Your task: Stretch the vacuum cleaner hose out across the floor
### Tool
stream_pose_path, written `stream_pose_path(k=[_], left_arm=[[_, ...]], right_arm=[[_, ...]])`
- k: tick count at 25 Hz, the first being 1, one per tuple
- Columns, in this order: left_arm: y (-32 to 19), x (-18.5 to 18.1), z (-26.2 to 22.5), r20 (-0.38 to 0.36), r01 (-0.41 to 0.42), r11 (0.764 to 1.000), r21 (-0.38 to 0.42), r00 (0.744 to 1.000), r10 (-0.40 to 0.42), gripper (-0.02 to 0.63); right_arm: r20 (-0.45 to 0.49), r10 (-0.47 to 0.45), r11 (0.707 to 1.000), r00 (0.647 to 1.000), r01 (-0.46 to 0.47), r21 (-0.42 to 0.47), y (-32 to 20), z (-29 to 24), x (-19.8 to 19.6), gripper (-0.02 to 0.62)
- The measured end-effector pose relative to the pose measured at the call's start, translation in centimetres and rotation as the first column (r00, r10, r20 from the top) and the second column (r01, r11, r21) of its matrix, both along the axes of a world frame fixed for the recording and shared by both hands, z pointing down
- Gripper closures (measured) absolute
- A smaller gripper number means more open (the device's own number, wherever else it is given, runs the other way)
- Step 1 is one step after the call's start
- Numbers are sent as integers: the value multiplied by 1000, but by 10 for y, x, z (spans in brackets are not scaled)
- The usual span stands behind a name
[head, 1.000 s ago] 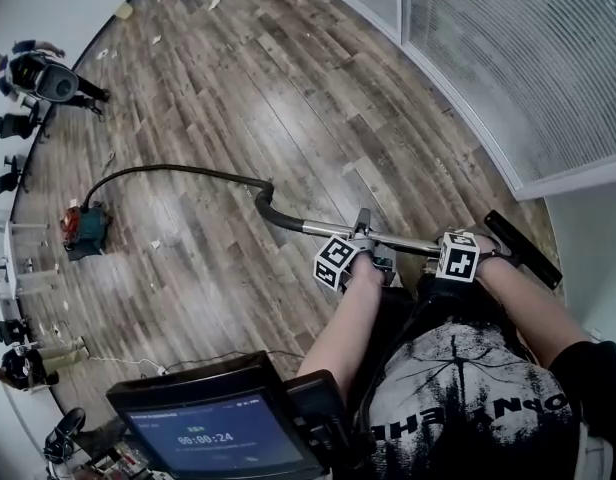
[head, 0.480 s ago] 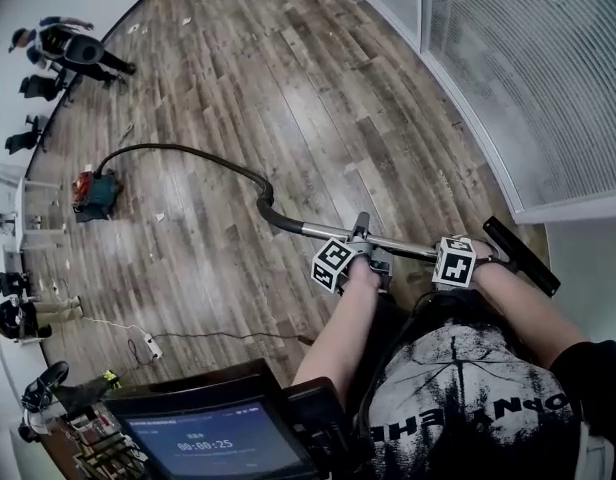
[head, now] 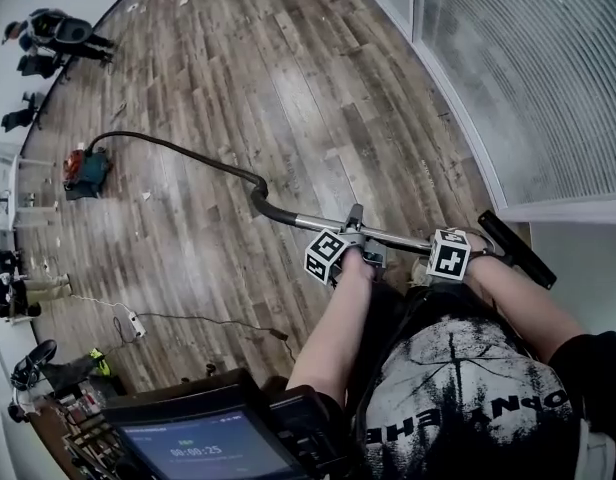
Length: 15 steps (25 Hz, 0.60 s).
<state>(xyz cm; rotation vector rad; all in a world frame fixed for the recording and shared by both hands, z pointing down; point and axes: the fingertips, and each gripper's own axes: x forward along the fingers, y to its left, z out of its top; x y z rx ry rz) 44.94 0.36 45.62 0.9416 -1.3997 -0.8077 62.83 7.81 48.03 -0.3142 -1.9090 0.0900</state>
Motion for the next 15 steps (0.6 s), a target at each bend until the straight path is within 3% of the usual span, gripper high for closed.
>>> stream_pose_path(k=[9,15], left_arm=[[7,12,21,-42,-78,997,-28,996,77,554],[0,9,27,-65,-132,991,4,989,132,554]], right_arm=[[-30,68,998,997,-68,-7,17,14,6,456],[-59,130,992,990,-130,6,22,16,-1,456]])
